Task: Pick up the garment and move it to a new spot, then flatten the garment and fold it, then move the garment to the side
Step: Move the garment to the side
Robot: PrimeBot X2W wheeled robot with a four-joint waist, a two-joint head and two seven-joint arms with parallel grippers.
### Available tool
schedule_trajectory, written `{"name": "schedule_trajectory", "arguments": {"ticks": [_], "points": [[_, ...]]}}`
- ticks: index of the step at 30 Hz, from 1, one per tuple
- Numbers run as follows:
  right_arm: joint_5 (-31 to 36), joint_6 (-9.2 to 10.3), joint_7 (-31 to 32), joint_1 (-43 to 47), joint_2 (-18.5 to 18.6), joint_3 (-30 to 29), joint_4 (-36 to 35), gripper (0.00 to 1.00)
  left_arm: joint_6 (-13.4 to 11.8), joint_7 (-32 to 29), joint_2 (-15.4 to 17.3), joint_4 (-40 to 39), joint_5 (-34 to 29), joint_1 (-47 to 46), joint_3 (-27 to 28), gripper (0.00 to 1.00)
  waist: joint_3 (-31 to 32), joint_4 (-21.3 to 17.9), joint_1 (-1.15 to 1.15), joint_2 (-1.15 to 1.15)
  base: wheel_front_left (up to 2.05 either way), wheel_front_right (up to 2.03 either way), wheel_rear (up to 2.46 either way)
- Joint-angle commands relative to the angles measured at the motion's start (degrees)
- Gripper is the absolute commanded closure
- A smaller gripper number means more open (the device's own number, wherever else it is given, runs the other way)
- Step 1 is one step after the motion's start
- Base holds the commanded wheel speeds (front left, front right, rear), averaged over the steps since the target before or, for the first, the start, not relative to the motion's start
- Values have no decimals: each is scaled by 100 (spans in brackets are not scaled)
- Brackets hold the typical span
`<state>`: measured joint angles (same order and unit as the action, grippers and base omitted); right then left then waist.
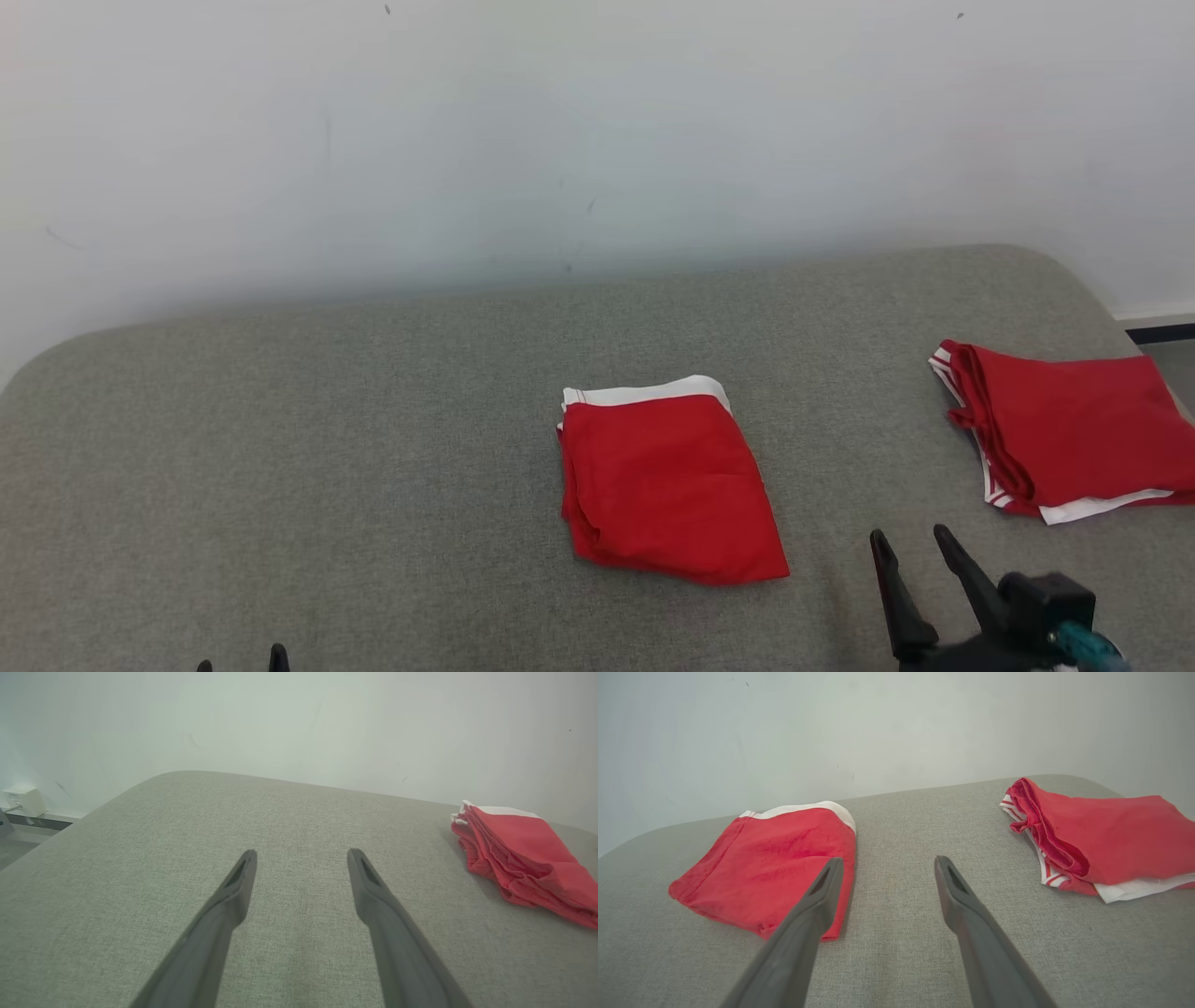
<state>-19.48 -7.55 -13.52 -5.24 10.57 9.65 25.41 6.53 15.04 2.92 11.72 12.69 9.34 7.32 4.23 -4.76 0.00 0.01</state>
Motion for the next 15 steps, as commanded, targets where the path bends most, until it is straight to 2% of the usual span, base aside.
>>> {"name": "schedule_trajectory", "arguments": {"ticks": [1, 6, 10, 15], "points": [[-22, 17, 70, -135, 42, 3, -21, 0, -18, 16, -6, 4, 14, 0, -5, 0, -10, 5, 0, -1, 0, 0, 0], [-245, 17, 865, -564, 147, 149, -32, 0, -38, 16, -5, -21, 6, -26, -105, 0, -82, 90, 0, -1, 0, 0, 0], [-447, 17, 1809, -1004, 320, 241, 56, 0, -24, 16, -6, -95, -56, -135, -225, 0, -199, 279, 0, -1, 0, 0, 0], [-782, 17, 3064, -1489, 320, 58, 259, 0, -7, 16, -6, -211, -131, -206, -399, 0, -347, 609, 0, -1, 0, 0, 0]]}}
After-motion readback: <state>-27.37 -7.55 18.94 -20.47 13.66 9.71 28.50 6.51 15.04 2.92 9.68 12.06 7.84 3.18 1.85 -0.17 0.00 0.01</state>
